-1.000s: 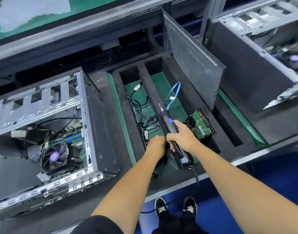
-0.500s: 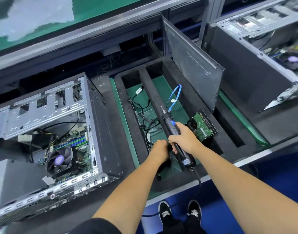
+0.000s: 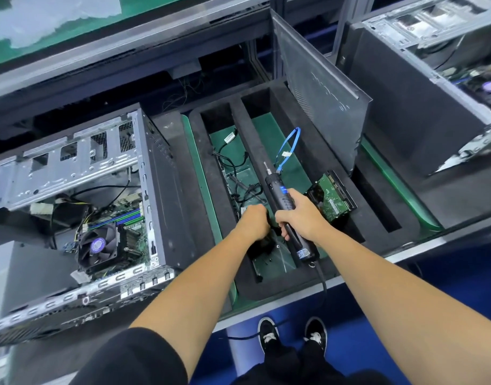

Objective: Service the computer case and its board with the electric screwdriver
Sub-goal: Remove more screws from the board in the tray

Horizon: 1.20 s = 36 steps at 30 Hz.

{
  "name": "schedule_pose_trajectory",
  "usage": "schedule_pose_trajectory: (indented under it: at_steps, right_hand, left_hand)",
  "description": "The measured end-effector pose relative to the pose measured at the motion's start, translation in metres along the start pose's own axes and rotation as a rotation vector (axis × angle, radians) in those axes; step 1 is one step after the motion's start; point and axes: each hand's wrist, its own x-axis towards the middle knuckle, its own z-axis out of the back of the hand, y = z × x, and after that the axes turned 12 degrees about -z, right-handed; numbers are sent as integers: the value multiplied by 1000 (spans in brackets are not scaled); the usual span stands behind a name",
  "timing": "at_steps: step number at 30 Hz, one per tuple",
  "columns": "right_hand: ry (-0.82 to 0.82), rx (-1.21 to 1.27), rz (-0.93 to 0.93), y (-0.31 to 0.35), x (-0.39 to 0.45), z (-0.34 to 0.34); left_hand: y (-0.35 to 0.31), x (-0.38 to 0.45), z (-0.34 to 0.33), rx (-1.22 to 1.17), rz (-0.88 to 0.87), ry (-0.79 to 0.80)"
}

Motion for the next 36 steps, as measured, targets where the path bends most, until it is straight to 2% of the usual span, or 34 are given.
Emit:
schedule_pose_trajectory:
  at_steps: [7,11,19,25,27,31,33,36]
  right_hand:
    - [-26,-8,11,-1,-5,-2]
    - [-24,-14,17,0,-5,-2]
    - [-14,0,3,1,-4,-1]
    - [-15,-1,-3,4,-5,-1]
    - [-12,-4,-3,4,-6,0]
    - [0,-8,-1,5,-8,1]
    - [-1,-5,3,5,-9,0]
    - [-5,-13,8,5,-9,0]
  left_hand:
    - [-5,-9,-13,93,-47,-33]
    - [-10,-7,-27,63,-104,15]
    - [-11,-2,-35,-81,2,-81]
    - [-12,-3,-23,-188,10,-189]
    - [-8,-2,-13,3,9,-196]
    - [3,-1,-2,599,5,81]
    - [6,-1,-7,722,-17,184]
    - [6,-2,-16,817,-45,244]
